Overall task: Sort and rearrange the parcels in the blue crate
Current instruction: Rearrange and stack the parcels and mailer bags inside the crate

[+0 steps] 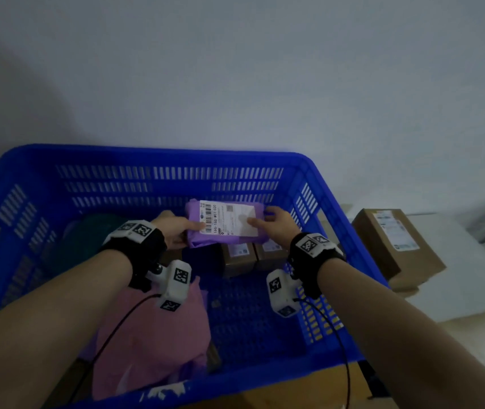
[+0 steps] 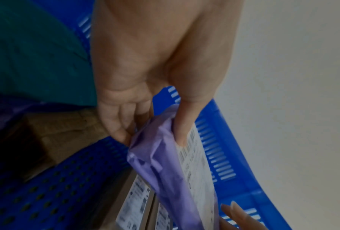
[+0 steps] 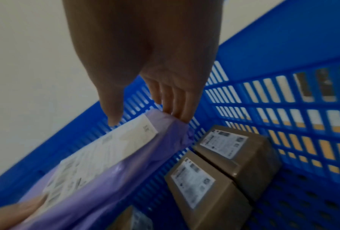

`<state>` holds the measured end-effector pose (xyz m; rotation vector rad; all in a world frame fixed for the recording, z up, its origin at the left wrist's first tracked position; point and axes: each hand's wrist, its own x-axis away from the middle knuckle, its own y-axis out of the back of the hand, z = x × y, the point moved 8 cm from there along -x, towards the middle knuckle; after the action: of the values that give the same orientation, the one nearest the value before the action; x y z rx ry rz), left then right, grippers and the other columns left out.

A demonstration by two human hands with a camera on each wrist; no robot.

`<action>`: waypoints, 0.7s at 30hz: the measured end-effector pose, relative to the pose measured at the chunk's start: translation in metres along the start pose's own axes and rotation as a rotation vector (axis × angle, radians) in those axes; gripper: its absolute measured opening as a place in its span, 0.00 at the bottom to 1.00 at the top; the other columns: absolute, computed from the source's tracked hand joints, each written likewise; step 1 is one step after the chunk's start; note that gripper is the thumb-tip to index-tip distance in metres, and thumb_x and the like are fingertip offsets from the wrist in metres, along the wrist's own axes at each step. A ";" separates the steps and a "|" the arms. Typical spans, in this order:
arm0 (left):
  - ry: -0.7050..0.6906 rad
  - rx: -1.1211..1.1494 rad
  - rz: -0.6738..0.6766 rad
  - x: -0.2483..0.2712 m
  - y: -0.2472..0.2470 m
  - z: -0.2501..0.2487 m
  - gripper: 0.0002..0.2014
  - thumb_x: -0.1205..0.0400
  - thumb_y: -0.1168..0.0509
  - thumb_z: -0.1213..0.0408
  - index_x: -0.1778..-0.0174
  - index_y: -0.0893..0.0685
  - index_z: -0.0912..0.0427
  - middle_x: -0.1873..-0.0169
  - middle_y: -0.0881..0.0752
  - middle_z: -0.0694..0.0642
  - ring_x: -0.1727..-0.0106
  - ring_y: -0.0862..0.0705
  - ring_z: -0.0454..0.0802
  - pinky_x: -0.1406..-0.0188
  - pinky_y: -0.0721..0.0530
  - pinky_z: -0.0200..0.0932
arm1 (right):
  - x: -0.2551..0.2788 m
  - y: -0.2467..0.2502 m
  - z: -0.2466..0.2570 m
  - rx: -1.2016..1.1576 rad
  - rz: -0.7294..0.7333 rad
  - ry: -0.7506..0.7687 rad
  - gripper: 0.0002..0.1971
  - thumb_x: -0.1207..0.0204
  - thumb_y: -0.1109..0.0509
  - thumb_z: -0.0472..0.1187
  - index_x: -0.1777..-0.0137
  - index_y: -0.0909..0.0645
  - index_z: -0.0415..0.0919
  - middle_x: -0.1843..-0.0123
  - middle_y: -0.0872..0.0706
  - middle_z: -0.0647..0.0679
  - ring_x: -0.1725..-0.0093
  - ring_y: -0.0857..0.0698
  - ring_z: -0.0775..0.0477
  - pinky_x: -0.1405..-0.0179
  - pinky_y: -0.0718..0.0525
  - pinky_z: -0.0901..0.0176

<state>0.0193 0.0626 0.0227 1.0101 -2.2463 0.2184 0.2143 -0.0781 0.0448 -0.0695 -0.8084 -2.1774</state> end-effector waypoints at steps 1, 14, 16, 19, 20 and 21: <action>0.002 0.011 0.000 -0.006 -0.007 0.003 0.22 0.26 0.27 0.72 0.37 0.22 0.72 0.43 0.13 0.67 0.56 0.13 0.56 0.59 0.14 0.48 | -0.005 0.000 -0.010 0.013 -0.008 -0.021 0.35 0.30 0.23 0.48 0.28 0.29 0.31 0.31 0.20 0.38 0.36 0.18 0.39 0.37 0.18 0.49; 0.117 -0.013 -0.016 -0.089 -0.092 0.019 0.08 0.22 0.37 0.80 0.61 0.17 0.64 0.41 0.14 0.67 0.49 0.17 0.56 0.59 0.14 0.47 | -0.070 -0.003 -0.075 0.214 -0.065 -0.146 0.40 0.34 0.20 0.47 0.23 0.32 0.46 0.24 0.33 0.37 0.27 0.28 0.35 0.27 0.26 0.47; 0.125 0.010 -0.029 -0.097 -0.095 0.019 0.07 0.21 0.38 0.79 0.57 0.17 0.66 0.40 0.15 0.67 0.47 0.17 0.57 0.58 0.14 0.48 | -0.079 -0.003 -0.080 0.260 -0.072 -0.149 0.39 0.33 0.21 0.49 0.22 0.33 0.48 0.22 0.37 0.38 0.23 0.33 0.35 0.24 0.31 0.45; 0.148 0.043 -0.031 -0.103 -0.095 0.020 0.13 0.20 0.39 0.77 0.41 0.17 0.68 0.39 0.15 0.66 0.40 0.17 0.60 0.45 0.16 0.52 | -0.087 -0.004 -0.082 0.349 -0.056 -0.136 0.38 0.30 0.25 0.52 0.21 0.36 0.50 0.20 0.40 0.39 0.20 0.38 0.35 0.21 0.35 0.48; 0.152 0.053 -0.026 -0.102 -0.095 0.019 0.13 0.20 0.39 0.76 0.41 0.17 0.66 0.41 0.15 0.65 0.42 0.17 0.59 0.48 0.16 0.51 | -0.088 -0.004 -0.082 0.357 -0.052 -0.128 0.37 0.29 0.26 0.52 0.21 0.36 0.50 0.19 0.42 0.39 0.20 0.39 0.35 0.21 0.36 0.49; 0.154 0.060 -0.022 -0.102 -0.095 0.018 0.13 0.20 0.40 0.76 0.42 0.16 0.64 0.42 0.15 0.64 0.44 0.17 0.57 0.52 0.16 0.49 | -0.089 -0.005 -0.081 0.370 -0.046 -0.122 0.37 0.28 0.27 0.52 0.21 0.36 0.50 0.19 0.42 0.39 0.20 0.40 0.35 0.21 0.36 0.49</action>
<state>0.1277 0.0516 -0.0657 1.0139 -2.0989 0.3443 0.2884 -0.0622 -0.0490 0.0034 -1.2800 -2.0457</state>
